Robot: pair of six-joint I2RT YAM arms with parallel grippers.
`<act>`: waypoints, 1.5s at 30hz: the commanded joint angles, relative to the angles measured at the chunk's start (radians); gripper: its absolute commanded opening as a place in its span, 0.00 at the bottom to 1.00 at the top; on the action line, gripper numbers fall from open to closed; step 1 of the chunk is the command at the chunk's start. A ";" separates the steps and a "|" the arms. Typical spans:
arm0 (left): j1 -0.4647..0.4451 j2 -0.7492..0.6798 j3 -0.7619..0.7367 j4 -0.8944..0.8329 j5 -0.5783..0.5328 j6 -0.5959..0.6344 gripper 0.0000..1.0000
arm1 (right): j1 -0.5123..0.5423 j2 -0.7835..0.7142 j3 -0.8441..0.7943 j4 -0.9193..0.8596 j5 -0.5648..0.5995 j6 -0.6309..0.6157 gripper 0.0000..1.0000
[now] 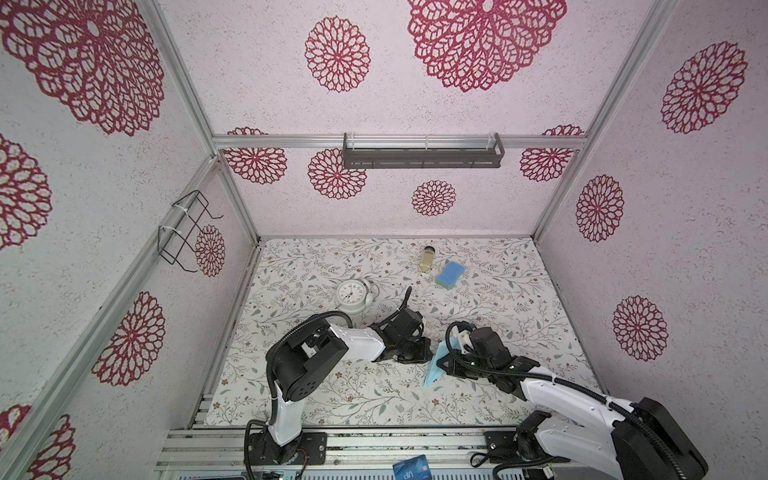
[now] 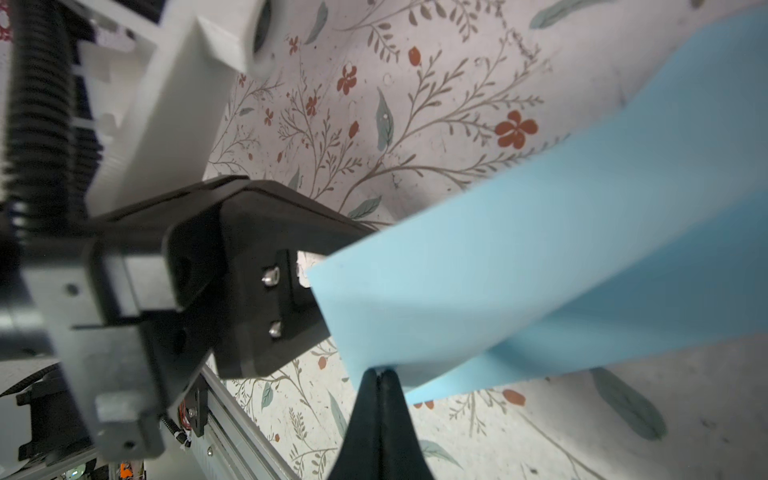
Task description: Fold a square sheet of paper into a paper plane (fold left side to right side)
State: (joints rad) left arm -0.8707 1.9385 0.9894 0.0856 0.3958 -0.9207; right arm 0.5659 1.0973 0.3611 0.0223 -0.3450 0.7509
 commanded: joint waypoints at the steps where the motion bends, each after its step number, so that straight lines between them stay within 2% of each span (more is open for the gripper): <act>1: -0.005 0.013 -0.009 0.028 0.009 -0.007 0.00 | -0.006 0.014 -0.014 0.037 0.018 0.013 0.00; 11: -0.004 0.000 -0.008 0.031 0.005 -0.009 0.00 | -0.010 0.023 -0.038 0.046 0.016 0.014 0.00; 18: 0.015 -0.055 -0.024 0.004 -0.033 -0.004 0.00 | -0.028 -0.083 -0.036 -0.100 0.057 -0.006 0.00; 25: 0.042 -0.144 -0.040 -0.024 -0.077 0.034 0.00 | -0.063 -0.119 -0.068 -0.157 0.066 -0.038 0.00; 35: 0.003 -0.157 -0.027 0.081 -0.010 0.042 0.00 | -0.089 -0.151 -0.076 -0.185 0.061 -0.045 0.00; 45: -0.033 -0.115 -0.020 0.098 0.041 0.053 0.00 | -0.096 -0.173 -0.060 -0.196 0.048 -0.041 0.00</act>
State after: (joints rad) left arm -0.8963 1.7962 0.9508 0.1486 0.4103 -0.8818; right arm 0.4778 0.9455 0.2798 -0.1581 -0.2962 0.7292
